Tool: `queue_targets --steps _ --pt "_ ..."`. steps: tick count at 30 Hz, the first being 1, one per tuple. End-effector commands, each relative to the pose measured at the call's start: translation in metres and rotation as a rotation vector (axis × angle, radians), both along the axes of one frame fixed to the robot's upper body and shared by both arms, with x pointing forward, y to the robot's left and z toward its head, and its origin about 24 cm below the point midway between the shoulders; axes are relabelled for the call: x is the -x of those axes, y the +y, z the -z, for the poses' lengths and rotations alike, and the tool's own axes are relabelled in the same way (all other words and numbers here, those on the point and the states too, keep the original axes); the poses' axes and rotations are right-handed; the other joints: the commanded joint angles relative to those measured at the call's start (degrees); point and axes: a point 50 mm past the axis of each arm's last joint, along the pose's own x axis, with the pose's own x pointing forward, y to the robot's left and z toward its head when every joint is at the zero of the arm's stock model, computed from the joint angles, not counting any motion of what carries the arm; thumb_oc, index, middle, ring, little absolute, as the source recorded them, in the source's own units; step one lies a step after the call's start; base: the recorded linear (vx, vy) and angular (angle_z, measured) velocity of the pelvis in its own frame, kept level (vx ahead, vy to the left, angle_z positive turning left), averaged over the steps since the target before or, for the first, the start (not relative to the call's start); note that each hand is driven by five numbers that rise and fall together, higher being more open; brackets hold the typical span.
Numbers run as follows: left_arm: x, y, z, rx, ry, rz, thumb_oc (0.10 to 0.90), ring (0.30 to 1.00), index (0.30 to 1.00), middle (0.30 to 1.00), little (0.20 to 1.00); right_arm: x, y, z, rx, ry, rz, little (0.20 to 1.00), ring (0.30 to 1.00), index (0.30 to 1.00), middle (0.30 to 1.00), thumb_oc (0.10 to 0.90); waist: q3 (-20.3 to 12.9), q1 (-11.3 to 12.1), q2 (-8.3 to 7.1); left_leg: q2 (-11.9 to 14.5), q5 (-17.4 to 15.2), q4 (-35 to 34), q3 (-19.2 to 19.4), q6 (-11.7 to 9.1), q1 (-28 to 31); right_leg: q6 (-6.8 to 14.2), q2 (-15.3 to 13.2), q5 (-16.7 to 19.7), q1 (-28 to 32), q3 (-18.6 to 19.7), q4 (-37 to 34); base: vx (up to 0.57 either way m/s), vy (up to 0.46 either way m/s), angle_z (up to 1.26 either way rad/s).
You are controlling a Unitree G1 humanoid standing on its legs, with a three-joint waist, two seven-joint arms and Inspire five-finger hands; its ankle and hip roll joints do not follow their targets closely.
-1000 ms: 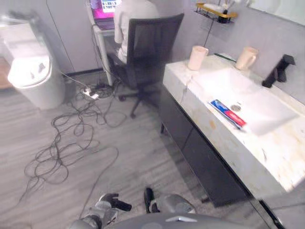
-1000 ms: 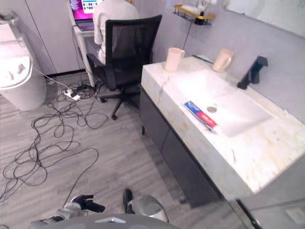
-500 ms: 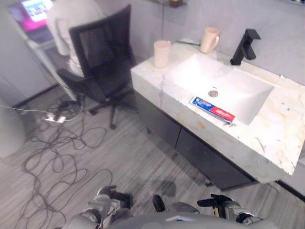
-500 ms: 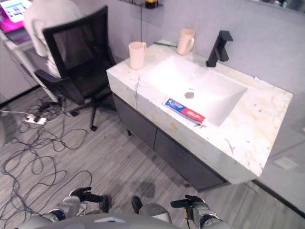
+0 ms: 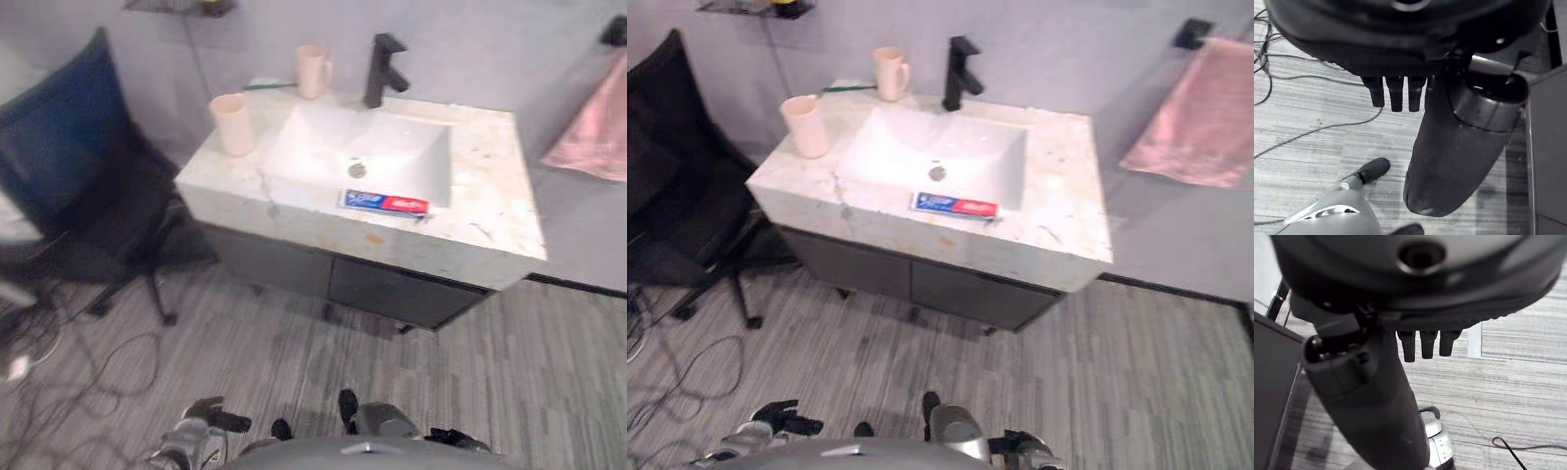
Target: Organize the bathroom.
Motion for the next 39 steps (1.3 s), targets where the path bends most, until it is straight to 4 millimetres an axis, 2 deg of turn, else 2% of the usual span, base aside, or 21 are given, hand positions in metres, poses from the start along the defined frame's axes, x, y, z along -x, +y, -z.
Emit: queue_targets --steps 1,2,4,9,11,13,15,17,18,21,23,27,29,32,33,34,35,36,37,38,39 --pt "-0.002 0.01 -0.003 -0.048 -0.025 0.013 0.8 0.9 0.9 0.9 0.9 -0.007 -0.018 -0.006 0.067 -0.031 -0.082 0.9 0.9 0.9 0.9 0.8 0.29 -0.07 -1.34 -3.03 -1.2 0.9 -5.19 0.78 -2.87 3.5 -2.33 4.35 0.47 -0.3 -5.1 0.19 -0.05 -1.07" --pt "-0.001 0.011 -0.004 -0.071 -0.047 -0.038 0.8 0.9 0.9 0.9 0.9 -0.009 -0.017 -0.006 0.066 -0.029 -0.11 0.9 0.9 0.9 0.9 0.8 0.59 0.41 -2.43 -3.52 -2.62 0.86 -2.14 0.58 -1.38 4.51 -3.05 7.66 -1.29 -5.77 -8.67 0.22 -0.057 -1.05" --pt "-0.001 0.014 -0.005 -0.091 -0.059 -0.066 0.8 0.9 0.9 0.9 0.9 -0.007 -0.015 -0.005 0.054 -0.011 -0.111 0.9 0.9 0.9 0.9 0.8 1.02 0.51 -3.01 -3.76 -4.07 0.51 -0.27 0.87 0.74 5.2 -3.21 9.75 -3.55 -8.75 -8.87 0.26 -0.104 -1.08" --pt "-0.004 0.016 -0.006 -0.112 -0.071 -0.105 0.8 0.9 0.9 0.9 0.9 0.008 -0.016 -0.002 0.033 0.021 -0.034 0.9 0.9 0.9 0.9 0.8 -0.22 0.1 -2.78 -3.47 -4.62 1.35 -2.83 0.42 2.74 2.6 -1.34 8.92 -1.88 -7.53 -9.78 0.26 -0.129 -0.11" --pt "-0.004 0.015 -0.006 -0.119 -0.077 -0.124 0.8 0.9 0.9 0.9 0.9 0.01 -0.019 -0.002 0.047 0.025 -0.045 0.9 0.9 0.9 0.9 0.8 -0.39 0.07 -2.37 -2.37 -3.02 9.3 -3.41 -1.44 1.73 1.15 -0.86 8.06 -0.16 -7.83 -10.05 0.19 -0.087 0.06" --pt "-0.003 0.014 -0.006 -0.118 -0.106 -0.236 0.8 0.9 0.9 0.9 0.9 0.011 -0.021 -0.003 0.06 0.028 -0.061 0.9 0.9 0.9 0.9 0.8 0.19 1.11 -2.89 -1.52 2.18 23.54 -5.99 -3.59 -5.33 -0.84 -0.56 6.3 3.47 -6.42 -10.62 0.2 -0.1 0.16" --pt "-0.002 0.015 -0.006 -0.149 -0.115 -0.259 0.8 0.9 0.9 0.9 0.9 0.008 -0.021 -0.004 0.063 0.013 -0.058 0.9 0.9 0.9 0.9 0.8 0.54 2.1 -3.81 -1.35 2.05 26.86 -6.92 -2.97 -9.52 -1.26 -0.85 5.23 5.87 -4.73 -11.04 0.18 -0.018 -0.13" --pt "0.0 0.017 -0.007 -0.172 -0.119 -0.278 0.8 0.9 0.9 0.9 0.9 0.004 -0.021 -0.004 0.062 -0.001 -0.054 0.9 0.9 0.9 0.9 0.8 0.63 2.53 -4.13 -0.8 0.65 24.99 -6.78 -2.18 -9.92 -1.19 -0.82 4.71 7.02 -3.7 -11.29 0.17 0.072 -0.4" --pt "0.001 0.018 -0.007 -0.193 -0.125 -0.279 0.8 0.9 0.9 0.9 0.9 0.001 -0.021 -0.005 0.061 -0.011 -0.054 0.9 0.9 0.9 0.9 0.8 0.55 2.55 -3.95 0.69 0.51 18.9 -5.89 -1.9 -8.68 -0.97 -0.61 4.12 7.72 -3.06 -11.2 0.2 0.16 -0.25" --pt "-0.002 0.017 -0.009 -0.237 -0.164 -0.267 0.8 0.9 0.9 0.9 0.9 -0.003 -0.019 -0.005 0.061 -0.029 -0.04 0.9 0.9 0.9 0.9 0.8 0.26 2.72 -3.17 2.99 2.57 7.47 -5.72 -3.01 -7.06 -0.18 -0.85 3.26 9.45 -2.59 -11.73 0.17 0.168 -0.02" --pt "-0.006 0.015 -0.01 -0.246 -0.181 -0.243 0.8 0.9 0.9 0.9 0.9 -0.003 -0.018 -0.005 0.063 -0.031 -0.03 0.9 0.9 0.9 0.9 0.8 0.18 3.01 -2.95 3.82 3.76 5.11 -6.17 -3.73 -6.88 0.19 -1.36 2.92 10.38 -2.94 -12.09 0.13 0.142 0.11" --pt "-0.014 0.012 -0.013 -0.251 -0.253 -0.243 0.8 0.9 0.9 0.9 0.9 -0.006 -0.017 -0.005 0.067 -0.03 -0.012 0.9 0.9 0.9 0.9 0.8 -0.89 3.31 -1.62 2.63 3.27 1.4 -8.5 -3.92 -3.41 1.45 -3.05 2.76 9.79 -3.53 -10.78 0.11 0.212 -0.08" --pt "-0.027 0.013 -0.02 -0.241 -0.348 -0.236 0.8 0.9 0.9 0.9 0.9 -0.005 -0.016 -0.005 0.056 -0.03 0.007 0.9 0.9 0.9 0.9 0.8 -1.57 3.13 -1.29 1.91 2.52 0.43 -8.43 -3.34 -2.5 2.05 -3.57 2.87 9.53 -3.81 -10.36 0.06 0.111 -0.02" --pt "-0.052 0.015 -0.035 -0.249 -0.512 -0.199 0.8 0.9 0.9 0.9 0.9 -0.003 -0.014 -0.004 0.05 -0.03 0.017 0.9 0.9 0.9 0.9 0.8 -2.04 2.91 -1.15 1.33 1.92 0.43 -8.31 -2.92 -2.56 2.4 -3.92 2.99 9.42 -4.13 -10.15 0.03 0.075 0.06" --pt "-0.077 0.014 -0.053 -0.275 -0.646 -0.156 0.8 0.9 0.9 0.9 0.9 -0.002 -0.015 -0.004 0.049 -0.03 0.033 0.9 0.9 0.9 0.9 0.8 -2.24 3.1 -1.0 1.05 1.73 0.43 -8.38 -2.66 -2.76 2.49 -4.09 3.07 9.46 -4.36 -10.25 0.02 0.073 0.06" --pt "-0.081 0.014 -0.057 -0.275 -0.675 -0.15 0.8 0.9 0.9 0.9 0.9 -0.002 -0.015 -0.004 0.049 -0.03 0.036 0.9 0.9 0.9 0.9 0.8 -2.26 3.13 -0.97 1.0 1.71 0.43 -8.39 -2.62 -2.79 2.52 -4.12 3.08 9.46 -4.38 -10.25 0.01 0.076 0.04" --pt "-0.095 0.012 -0.071 -0.295 -0.781 -0.112 0.8 0.9 0.9 0.9 0.9 -0.002 -0.015 -0.004 0.047 -0.029 0.046 0.9 0.9 0.9 0.9 0.8 -2.29 3.32 -0.85 0.73 1.56 0.43 -8.55 -2.44 -2.87 2.57 -4.14 3.07 9.41 -4.35 -10.21 0.0 0.037 0.03" --pt "-0.095 0.011 -0.071 -0.296 -0.781 -0.112 0.8 0.9 0.9 0.9 0.9 -0.002 -0.015 -0.004 0.047 -0.029 0.046 0.9 0.9 0.9 0.9 0.8 -2.29 3.32 -0.85 0.73 1.55 0.43 -8.55 -2.44 -2.86 2.58 -4.14 3.07 9.41 -4.35 -10.21 0.0 0.064 0.03" --pt "-0.128 0.008 -0.11 -0.296 -0.956 -0.076 0.8 0.9 0.9 0.9 0.9 0.0 -0.016 -0.004 0.044 -0.025 0.069 0.9 0.9 0.9 0.9 0.8 -2.07 4.01 -0.59 0.42 1.12 0.43 -8.83 -2.12 -2.64 2.65 -4.31 2.96 9.52 -4.38 -10.01 -0.01 0.054 0.01" --pt "-0.148 0.009 -0.152 -0.336 -1.135 -0.025 0.8 0.9 0.9 0.9 0.9 0.003 -0.016 -0.003 0.04 -0.017 0.089 0.9 0.9 0.9 0.9 0.8 -2.17 4.86 -0.53 0.19 0.86 0.43 -9.12 -1.83 -2.84 2.56 -4.46 3.0 9.46 -4.54 -10.08 -0.01 0.057 -0.01" --pt "-0.154 0.011 -0.173 -0.372 -1.223 0.004 0.8 0.9 0.9 0.9 0.9 0.006 -0.016 -0.003 0.036 -0.011 0.1 0.9 0.9 0.9 0.9 0.8 -2.11 5.26 -0.61 0.09 0.73 0.43 -9.22 -1.74 -2.75 2.58 -4.56 3.01 9.67 -4.68 -10.17 -0.01 0.018 0.05"
